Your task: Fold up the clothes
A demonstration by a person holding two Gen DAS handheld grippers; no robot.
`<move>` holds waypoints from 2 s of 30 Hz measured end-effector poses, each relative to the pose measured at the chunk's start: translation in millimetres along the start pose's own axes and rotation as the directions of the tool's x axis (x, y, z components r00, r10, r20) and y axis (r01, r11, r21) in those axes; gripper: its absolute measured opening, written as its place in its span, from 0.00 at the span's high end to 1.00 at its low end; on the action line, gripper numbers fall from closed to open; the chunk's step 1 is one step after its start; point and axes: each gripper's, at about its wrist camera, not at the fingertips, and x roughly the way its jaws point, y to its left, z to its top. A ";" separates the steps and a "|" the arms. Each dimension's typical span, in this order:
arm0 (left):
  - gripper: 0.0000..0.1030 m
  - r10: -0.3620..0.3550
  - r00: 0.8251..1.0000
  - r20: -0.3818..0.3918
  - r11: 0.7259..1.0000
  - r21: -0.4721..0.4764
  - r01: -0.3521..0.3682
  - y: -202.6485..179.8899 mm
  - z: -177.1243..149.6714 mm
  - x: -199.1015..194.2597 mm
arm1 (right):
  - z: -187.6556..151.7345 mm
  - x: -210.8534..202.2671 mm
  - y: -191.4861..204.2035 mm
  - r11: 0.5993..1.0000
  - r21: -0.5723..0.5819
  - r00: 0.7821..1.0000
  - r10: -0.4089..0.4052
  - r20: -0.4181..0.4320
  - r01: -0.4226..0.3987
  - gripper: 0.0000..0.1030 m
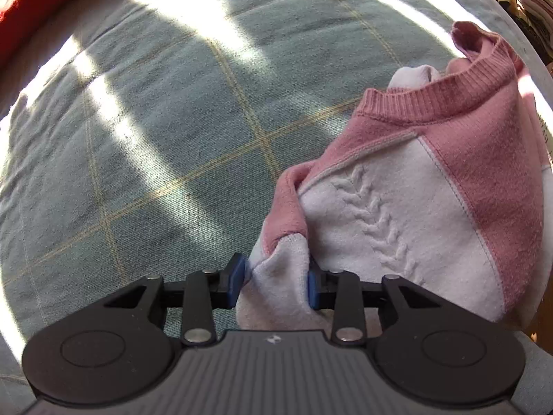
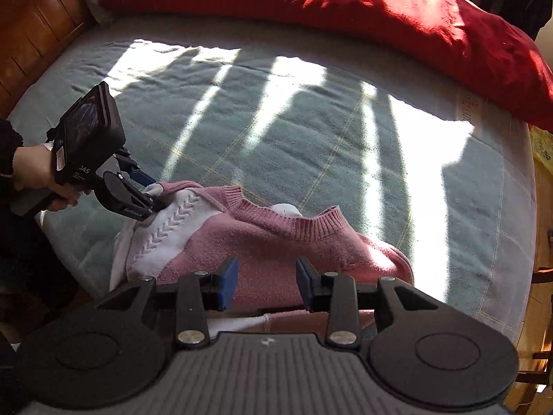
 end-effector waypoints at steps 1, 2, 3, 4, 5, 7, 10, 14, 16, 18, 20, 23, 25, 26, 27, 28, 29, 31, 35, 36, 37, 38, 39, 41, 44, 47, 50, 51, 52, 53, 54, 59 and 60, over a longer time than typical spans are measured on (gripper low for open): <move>0.84 -0.019 1.000 -0.007 1.000 0.013 0.019 1.4 0.6 1.7 | 1.1 5.3 3.7 1.000 0.007 1.000 0.001 -0.021 -0.001 0.55; 0.86 -0.031 1.000 -0.003 0.999 0.015 0.031 4.6 -0.4 -0.2 | 2.2 10.6 7.2 1.000 0.014 0.999 0.001 -0.042 -0.001 0.54; 0.86 -0.042 0.999 0.007 0.999 0.002 0.042 10.6 -2.0 -3.3 | 2.6 16.6 8.9 1.000 0.022 0.998 0.000 -0.062 0.002 0.54; 0.87 -0.052 0.998 0.017 0.999 -0.012 0.052 16.8 -3.5 -6.5 | 2.9 24.1 10.8 0.999 0.032 0.996 -0.001 -0.086 0.004 0.54; 0.88 -0.064 0.998 0.025 0.997 -0.039 0.065 23.9 -4.9 -9.7 | 3.1 31.3 12.7 0.999 0.041 0.994 -0.002 -0.108 0.007 0.54; 0.89 -0.083 0.995 0.048 0.992 -0.087 0.087 37.6 -8.1 -17.9 | 3.4 42.6 15.9 0.998 0.061 0.990 -0.004 -0.138 0.012 0.54; 0.89 -0.073 0.991 0.116 0.989 -0.122 0.087 56.1 -12.7 -36.9 | 8.4 51.7 20.6 0.996 0.085 0.986 -0.008 -0.167 0.023 0.54; 0.90 -0.042 0.979 0.199 0.981 -0.178 0.079 84.4 -12.0 -65.7 | 19.0 56.6 25.0 0.993 0.108 0.983 -0.016 -0.181 0.037 0.54; 0.90 -0.014 0.972 0.236 0.979 -0.193 0.061 97.7 -9.0 -76.7 | 25.8 56.0 25.7 0.993 0.111 0.984 -0.025 -0.179 0.046 0.54; 0.90 0.029 0.963 0.269 0.981 -0.193 0.025 110.5 -4.6 -86.6 | 32.5 55.5 26.4 0.992 0.115 0.984 -0.034 -0.176 0.055 0.54; 0.90 0.061 0.954 0.293 0.981 -0.192 -0.004 121.5 -1.4 -94.7 | 39.0 56.2 26.5 0.991 0.120 0.984 -0.038 -0.175 0.059 0.54; 0.90 0.082 0.946 0.315 0.976 -0.216 -0.012 141.4 2.0 -102.9 | 46.5 58.0 25.9 0.989 0.133 0.984 -0.048 -0.172 0.071 0.54; 0.90 0.095 0.946 0.309 0.973 -0.228 -0.023 149.9 3.6 -100.3 | 50.1 59.5 25.0 0.987 0.142 0.984 -0.054 -0.168 0.078 0.54; 0.90 0.093 0.952 0.291 0.972 -0.232 -0.024 155.3 4.0 -94.1 | 51.2 61.1 24.3 0.986 0.146 0.984 -0.053 -0.170 0.078 0.54; 0.90 0.087 0.958 0.275 0.971 -0.238 -0.020 158.9 3.0 -87.7 | 52.5 62.9 23.3 0.986 0.150 0.984 -0.053 -0.172 0.079 0.54; 0.90 0.082 0.962 0.259 0.970 -0.244 -0.017 162.5 2.0 -81.3 | 54.4 65.3 21.1 0.985 0.150 0.983 -0.060 -0.174 0.086 0.54; 0.90 0.074 0.971 0.226 0.968 -0.251 -0.016 166.1 -0.4 -71.1 | 56.3 67.8 18.9 0.984 0.150 0.982 -0.066 -0.176 0.093 0.54; 0.90 0.062 0.981 0.186 0.963 -0.270 -0.010 170.5 -5.4 -54.1 | 59.9 72.2 11.4 0.984 0.150 0.981 -0.072 -0.180 0.100 0.54; 0.83 0.028 0.997 0.067 0.952 -0.305 -0.006 175.7 -13.5 -19.7 | 72.7 89.9 -14.4 0.986 0.129 0.979 -0.082 -0.188 0.107 0.54; 0.82 0.024 0.998 0.055 0.953 -0.301 -0.006 175.2 -15.4 -17.6 | 77.3 95.1 -22.0 0.986 0.123 0.978 -0.085 -0.188 0.109 0.54; 0.82 0.020 0.999 0.044 0.955 -0.297 -0.006 174.5 -17.2 -15.7 | 81.9 100.3 -29.5 0.987 0.117 0.978 -0.088 -0.189 0.112 0.54; 0.82 0.018 0.999 0.047 0.956 -0.292 -0.003 174.5 -17.1 -18.1 | 86.5 105.6 -37.1 0.987 0.112 0.978 -0.091 -0.189 0.114 0.54; 0.82 0.016 0.999 0.052 0.958 -0.286 0.000 174.5 -17.0 -20.8 | 91.2 110.7 -44.4 0.988 0.106 0.978 -0.093 -0.189 0.115 0.54; 0.77 0.020 0.997 0.070 0.961 -0.276 0.000 173.9 -11.6 -30.7 | 100.5 119.2 -56.5 0.990 0.093 0.979 -0.089 -0.182 0.107 0.54; 0.74 0.005 0.993 0.116 0.968 -0.249 0.024 171.1 7.7 -43.4 | 112.3 137.2 -73.4 0.994 0.056 0.981 -0.086 -0.176 0.097 0.55; 0.64 -0.034 0.984 0.173 0.976 -0.205 0.070 164.6 30.9 -52.4 | 120.0 158.7 -91.1 0.995 0.027 0.978 -0.085 -0.190 0.092 0.59; 0.54 -0.074 0.974 0.214 0.986 -0.132 0.104 153.4 52.2 -53.8 | 123.8 177.4 -103.1 0.998 0.009 0.978 -0.063 -0.199 0.066 0.60; 0.54 -0.073 0.976 0.204 0.989 -0.112 0.098 151.6 56.7 -45.1 | 124.6 183.5 -106.0 0.999 0.002 0.978 -0.048 -0.202 0.050 0.60; 0.54 -0.072 0.978 0.194 0.991 -0.093 0.091 150.0 61.1 -36.2 | 124.5 189.0 -107.6 0.999 -0.008 0.979 -0.033 -0.203 0.032 0.60; 0.54 -0.070 0.981 0.183 0.994 -0.074 0.085 148.4 65.6 -27.2 | 123.4 193.9 -107.9 1.000 -0.020 0.979 -0.012 -0.203 0.008 0.60; 0.54 -0.068 0.983 0.173 0.995 -0.055 0.078 146.7 70.0 -18.2 | 122.2 198.6 -108.0 0.999 -0.031 0.979 0.009 -0.203 -0.016 0.60; 0.56 -0.109 0.988 0.108 0.993 -0.026 0.113 142.3 75.6 21.0 | 107.2 201.3 -94.3 0.992 -0.085 0.975 0.076 -0.210 -0.096 0.60; 0.56 -0.115 0.988 0.100 0.993 -0.020 0.117 139.6 71.7 23.8 | 103.2 199.2 -89.5 0.989 -0.102 0.974 0.081 -0.212 -0.105 0.60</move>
